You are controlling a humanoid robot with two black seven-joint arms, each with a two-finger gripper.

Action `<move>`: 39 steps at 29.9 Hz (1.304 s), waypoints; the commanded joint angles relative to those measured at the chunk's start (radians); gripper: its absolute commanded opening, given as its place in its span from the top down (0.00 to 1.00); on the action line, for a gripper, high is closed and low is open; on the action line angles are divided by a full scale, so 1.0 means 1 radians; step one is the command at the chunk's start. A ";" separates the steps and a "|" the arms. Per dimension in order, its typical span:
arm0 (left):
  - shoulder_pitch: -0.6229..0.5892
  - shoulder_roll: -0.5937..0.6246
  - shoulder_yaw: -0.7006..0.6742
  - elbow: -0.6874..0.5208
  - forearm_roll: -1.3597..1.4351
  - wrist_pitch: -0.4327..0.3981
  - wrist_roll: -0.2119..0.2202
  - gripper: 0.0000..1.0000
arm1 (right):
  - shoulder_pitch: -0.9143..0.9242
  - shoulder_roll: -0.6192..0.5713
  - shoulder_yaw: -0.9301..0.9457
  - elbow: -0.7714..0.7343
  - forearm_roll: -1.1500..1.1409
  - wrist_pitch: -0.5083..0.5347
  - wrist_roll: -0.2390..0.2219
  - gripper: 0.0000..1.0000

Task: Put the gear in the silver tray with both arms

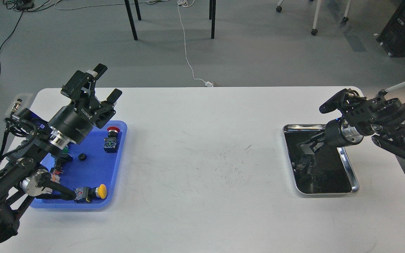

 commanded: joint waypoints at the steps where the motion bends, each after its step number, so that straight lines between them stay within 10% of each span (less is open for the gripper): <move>1: -0.001 0.014 -0.001 0.000 0.003 -0.014 0.000 0.02 | 0.007 -0.040 0.156 0.029 0.179 0.008 0.000 0.03; 14: 0.000 0.040 0.001 -0.002 0.007 -0.019 0.000 0.02 | -0.180 0.063 0.323 0.004 1.410 0.109 0.000 0.02; 28: -0.029 0.254 0.148 -0.085 0.874 -0.018 0.000 0.02 | -0.387 0.153 0.570 -0.122 1.625 0.195 0.000 0.02; 39: -0.328 0.376 0.516 0.053 1.416 0.016 0.000 0.05 | -0.389 0.146 0.564 -0.119 1.614 0.195 0.000 0.02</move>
